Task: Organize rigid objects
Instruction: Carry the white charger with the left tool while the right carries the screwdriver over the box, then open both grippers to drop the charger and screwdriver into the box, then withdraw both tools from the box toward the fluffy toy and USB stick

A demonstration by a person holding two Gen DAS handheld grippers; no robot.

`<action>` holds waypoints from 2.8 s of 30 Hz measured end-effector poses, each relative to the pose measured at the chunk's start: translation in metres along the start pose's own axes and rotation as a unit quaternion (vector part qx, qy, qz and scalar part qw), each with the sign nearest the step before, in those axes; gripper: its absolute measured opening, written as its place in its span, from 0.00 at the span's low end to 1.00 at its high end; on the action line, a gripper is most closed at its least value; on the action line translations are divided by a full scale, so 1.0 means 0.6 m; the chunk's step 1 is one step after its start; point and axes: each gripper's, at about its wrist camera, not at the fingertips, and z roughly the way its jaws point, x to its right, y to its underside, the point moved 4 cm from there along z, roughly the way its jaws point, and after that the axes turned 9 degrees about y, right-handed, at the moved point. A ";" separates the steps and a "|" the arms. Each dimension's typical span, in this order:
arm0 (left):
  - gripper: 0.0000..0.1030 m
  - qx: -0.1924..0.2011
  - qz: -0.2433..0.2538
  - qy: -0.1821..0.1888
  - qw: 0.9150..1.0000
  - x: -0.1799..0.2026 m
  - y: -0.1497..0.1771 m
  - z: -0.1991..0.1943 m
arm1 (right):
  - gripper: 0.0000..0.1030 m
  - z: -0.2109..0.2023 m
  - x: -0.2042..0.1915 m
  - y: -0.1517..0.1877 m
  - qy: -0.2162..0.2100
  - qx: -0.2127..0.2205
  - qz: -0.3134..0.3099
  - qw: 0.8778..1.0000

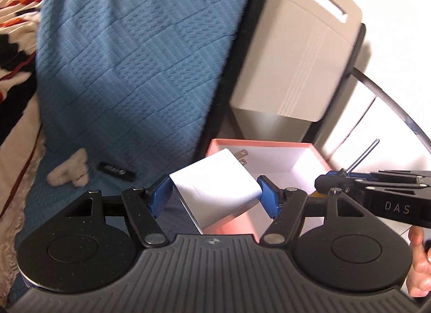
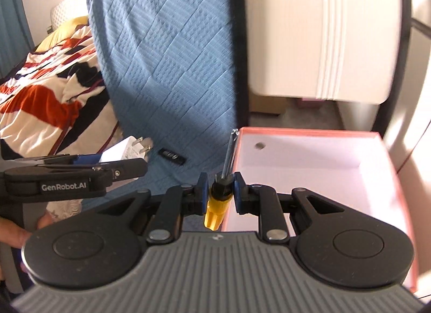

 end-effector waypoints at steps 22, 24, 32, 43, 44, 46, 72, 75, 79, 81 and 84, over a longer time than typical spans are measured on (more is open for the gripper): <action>0.71 -0.096 0.012 0.040 0.995 0.161 0.100 0.189 | 0.22 0.006 0.229 0.112 0.098 -0.047 -0.008 0.994; 0.71 -0.108 0.010 0.038 0.993 0.164 0.112 0.203 | 0.22 0.017 0.239 0.129 0.102 -0.060 -0.008 0.993; 0.71 -0.124 0.013 0.035 0.992 0.172 0.127 0.235 | 0.22 0.053 0.263 0.171 0.096 -0.093 0.000 0.991; 0.82 -0.100 0.017 0.044 0.994 0.171 0.116 0.209 | 0.52 0.048 0.290 0.166 0.096 -0.097 0.058 0.989; 0.82 -0.095 0.023 0.041 0.994 0.174 0.112 0.201 | 0.60 0.042 0.289 0.160 0.100 -0.089 0.057 0.989; 0.82 -0.083 0.034 0.039 0.995 0.176 0.103 0.183 | 0.58 0.028 0.285 0.148 0.103 -0.075 0.053 0.990; 0.82 0.077 0.027 0.018 0.997 0.067 0.067 -0.120 | 0.59 -0.095 0.021 0.085 0.013 0.061 0.015 0.998; 0.82 0.084 0.023 0.014 0.996 0.047 0.075 -0.138 | 0.59 -0.095 -0.006 0.093 0.007 0.063 0.015 0.998; 0.82 0.087 0.025 0.006 0.996 0.025 0.087 -0.152 | 0.59 -0.090 -0.043 0.106 0.008 0.062 0.001 0.998; 0.82 0.087 0.023 0.005 0.996 0.013 0.094 -0.158 | 0.59 -0.086 -0.058 0.113 0.007 0.058 0.000 0.998; 0.82 0.086 0.018 0.001 0.996 -0.011 0.103 -0.166 | 0.59 -0.077 -0.076 0.121 0.002 0.054 0.003 0.999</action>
